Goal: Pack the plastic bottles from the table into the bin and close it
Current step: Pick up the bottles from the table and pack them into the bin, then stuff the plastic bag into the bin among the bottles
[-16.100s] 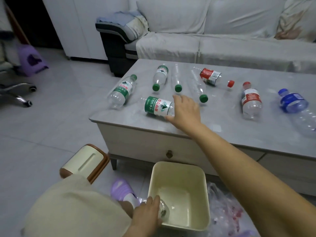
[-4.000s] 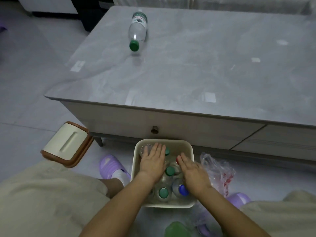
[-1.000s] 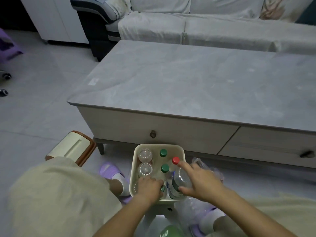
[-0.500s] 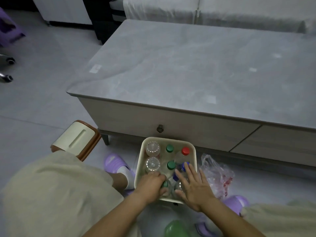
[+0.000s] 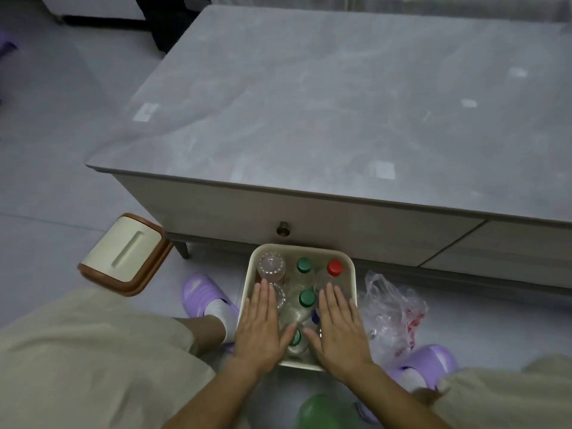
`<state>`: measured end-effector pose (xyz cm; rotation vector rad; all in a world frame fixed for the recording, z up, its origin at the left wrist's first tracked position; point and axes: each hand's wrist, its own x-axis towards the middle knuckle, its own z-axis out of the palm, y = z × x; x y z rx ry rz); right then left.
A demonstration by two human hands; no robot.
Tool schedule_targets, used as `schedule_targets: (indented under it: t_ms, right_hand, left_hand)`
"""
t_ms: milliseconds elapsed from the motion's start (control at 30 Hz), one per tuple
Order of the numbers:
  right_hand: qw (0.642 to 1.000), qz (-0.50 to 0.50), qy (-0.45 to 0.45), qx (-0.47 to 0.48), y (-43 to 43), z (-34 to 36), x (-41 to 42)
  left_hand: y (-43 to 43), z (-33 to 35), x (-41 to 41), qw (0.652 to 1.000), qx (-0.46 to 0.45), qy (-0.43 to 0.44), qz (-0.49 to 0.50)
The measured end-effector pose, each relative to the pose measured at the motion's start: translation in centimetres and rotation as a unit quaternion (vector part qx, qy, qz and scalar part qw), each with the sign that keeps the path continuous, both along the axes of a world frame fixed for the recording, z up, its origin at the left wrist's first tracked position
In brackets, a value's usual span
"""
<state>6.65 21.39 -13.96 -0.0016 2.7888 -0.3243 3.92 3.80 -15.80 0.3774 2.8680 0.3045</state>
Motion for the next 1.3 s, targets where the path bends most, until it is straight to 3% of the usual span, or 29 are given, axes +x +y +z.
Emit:
schedule_targets:
  t_ms: [267,533,633,733,800,867,1000,1067,1300]
  right_hand:
    - [0.995,0.066,0.076,0.005,-0.5,-1.5,-1.0]
    - [0.989,0.110,0.065,-0.072,0.0,-0.7,-1.2]
    - [0.978,-0.005,0.118,-0.171,2.6,0.7,-2.0]
    - [0.922,-0.291,0.204,-0.157,8.6,0.0,-3.4]
    - [0.892,-0.402,0.156,-0.137,12.5,-1.6,-3.6]
    - [0.892,-0.431,0.065,-0.118,14.7,-3.6,-3.2]
    - [0.940,-0.318,-0.113,-0.044,15.7,-6.9,-2.5]
    - [0.942,-0.281,-0.180,-0.027,15.9,-8.4,-2.5]
    - [0.942,-0.168,-0.292,0.001,14.6,-13.8,-3.3]
  left_hand:
    - [0.3,-0.6,-0.2,1.000,-0.010,-0.023,-0.013]
    - [-0.2,-1.1,-0.7,0.999,-0.008,-0.016,-0.030]
    - [-0.2,-1.5,-0.8,1.000,-0.006,-0.005,-0.030]
    - [0.0,-1.4,-0.9,1.000,-0.008,-0.001,-0.030]
    - [0.2,-1.1,-0.8,1.000,-0.009,0.001,-0.030]
    - [0.3,-0.9,-0.9,0.999,-0.014,0.005,-0.028]
    - [0.8,-0.6,-1.5,0.999,-0.017,0.006,-0.028]
    - [1.2,-0.5,-1.8,0.999,-0.015,0.000,-0.030]
    - [1.4,-0.1,-1.8,0.999,-0.024,-0.011,-0.031]
